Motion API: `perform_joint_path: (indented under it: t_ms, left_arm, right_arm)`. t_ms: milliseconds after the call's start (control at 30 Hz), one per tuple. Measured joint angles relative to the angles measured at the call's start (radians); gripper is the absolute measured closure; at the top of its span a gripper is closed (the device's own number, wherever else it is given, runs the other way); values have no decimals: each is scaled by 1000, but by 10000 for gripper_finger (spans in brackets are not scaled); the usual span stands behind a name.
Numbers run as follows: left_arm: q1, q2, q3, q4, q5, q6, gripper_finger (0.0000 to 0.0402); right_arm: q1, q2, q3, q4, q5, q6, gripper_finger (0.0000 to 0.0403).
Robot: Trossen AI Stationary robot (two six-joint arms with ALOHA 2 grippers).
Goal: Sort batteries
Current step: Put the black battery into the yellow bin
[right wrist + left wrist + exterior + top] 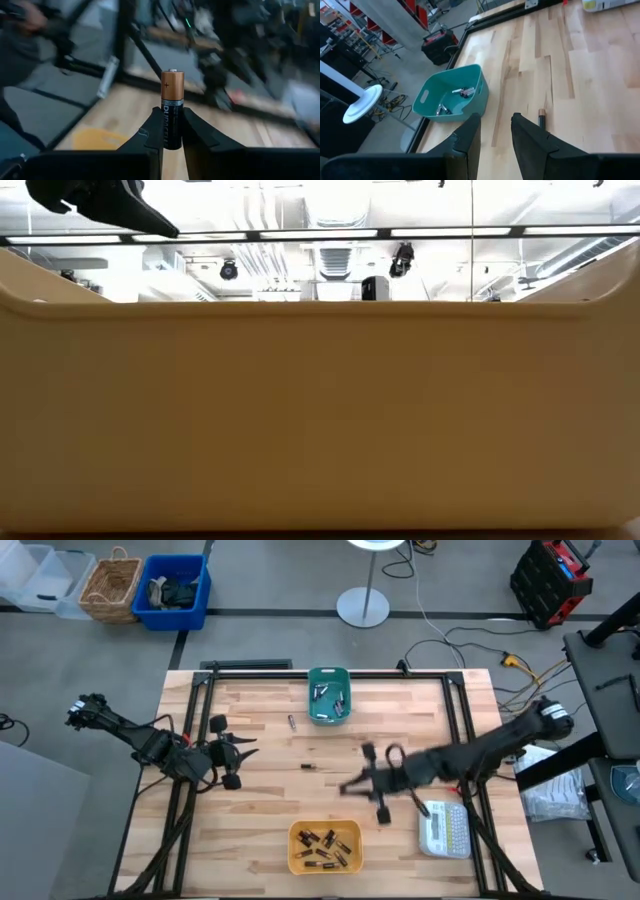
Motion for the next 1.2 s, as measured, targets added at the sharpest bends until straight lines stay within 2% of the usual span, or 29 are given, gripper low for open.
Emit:
perform_joint_path:
  t_ms: [100,167,300,467,667,833,1000,1200]
  left_arm:
    - [0,0,0,24,0,12,312]
    - [0,1,0,39,0,19,312]
    - [0,3,0,63,0,22,312]
    - [0,3,0,89,-3,31,312]
    - [0,5,0,108,-7,31,312]
    - [0,6,0,113,-7,23,312]
    - [0,21,0,130,-8,22,312]
    - [0,46,0,131,-8,22,312]
  right_arm:
    - [75,76,-73,267,-18,-106,367]
    - [101,132,-94,356,-67,-139,367]
    - [103,246,-82,412,-189,-109,367]
    - [100,372,-23,378,-253,-7,367]
    - [96,450,92,114,-268,196,367]
    - [97,492,249,-243,-231,362,367]
    - [97,548,383,-552,-186,462,367]
    - [97,623,493,-778,-182,512,367]
